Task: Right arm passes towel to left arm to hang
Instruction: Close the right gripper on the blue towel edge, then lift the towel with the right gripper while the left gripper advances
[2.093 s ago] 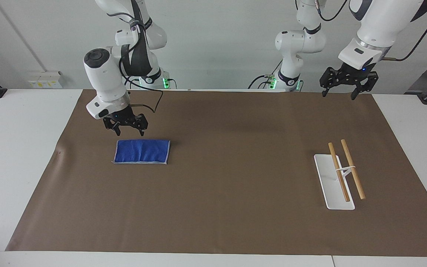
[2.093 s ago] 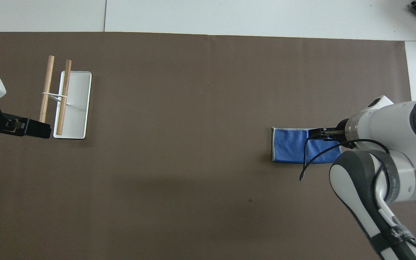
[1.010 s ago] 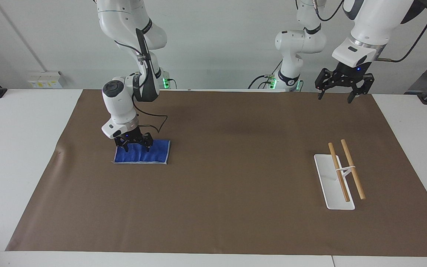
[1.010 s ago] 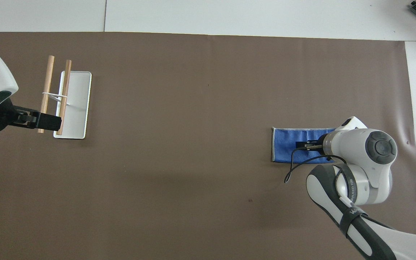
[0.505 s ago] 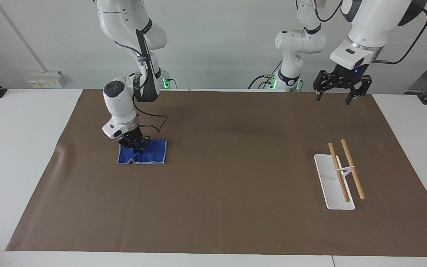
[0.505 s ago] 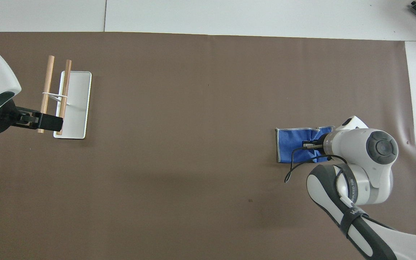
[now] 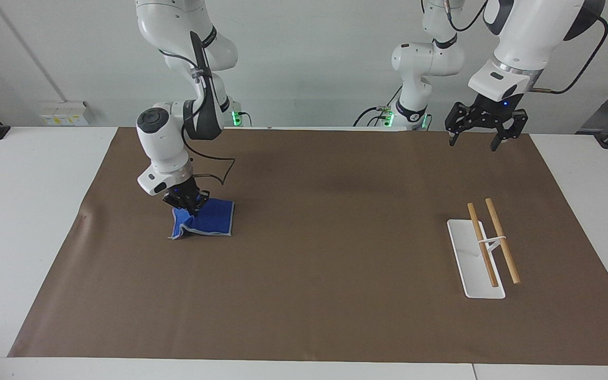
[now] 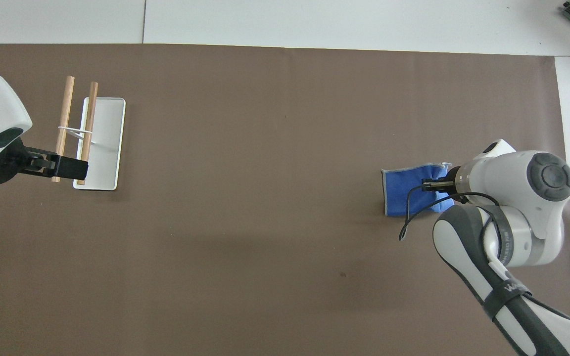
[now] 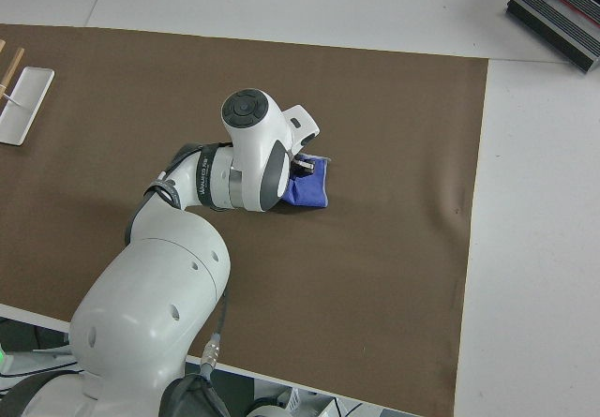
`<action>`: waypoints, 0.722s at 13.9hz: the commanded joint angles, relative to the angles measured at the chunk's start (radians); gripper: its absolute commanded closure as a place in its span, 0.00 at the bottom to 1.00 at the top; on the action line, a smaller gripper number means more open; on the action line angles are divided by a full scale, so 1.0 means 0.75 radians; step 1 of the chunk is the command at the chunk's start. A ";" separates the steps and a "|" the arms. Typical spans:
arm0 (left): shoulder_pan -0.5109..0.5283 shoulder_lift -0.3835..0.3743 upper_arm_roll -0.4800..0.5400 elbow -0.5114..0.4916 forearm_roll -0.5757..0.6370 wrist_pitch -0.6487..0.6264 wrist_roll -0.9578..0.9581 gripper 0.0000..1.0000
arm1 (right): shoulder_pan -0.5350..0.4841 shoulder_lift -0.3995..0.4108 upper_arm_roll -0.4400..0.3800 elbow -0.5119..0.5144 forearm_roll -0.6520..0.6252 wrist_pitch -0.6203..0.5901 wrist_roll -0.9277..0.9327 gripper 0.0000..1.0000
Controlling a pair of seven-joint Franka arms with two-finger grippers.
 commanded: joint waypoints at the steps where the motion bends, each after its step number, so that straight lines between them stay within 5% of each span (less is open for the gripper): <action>1: -0.013 -0.045 0.014 -0.059 -0.021 0.042 -0.014 0.00 | 0.008 -0.048 0.017 0.136 0.079 -0.176 -0.016 1.00; 6: -0.017 -0.063 0.012 -0.110 -0.027 0.128 -0.104 0.00 | 0.020 -0.089 0.038 0.367 0.393 -0.444 -0.033 1.00; 10: -0.019 -0.093 0.012 -0.202 -0.221 0.256 -0.324 0.00 | 0.023 -0.089 0.087 0.421 0.792 -0.463 -0.033 1.00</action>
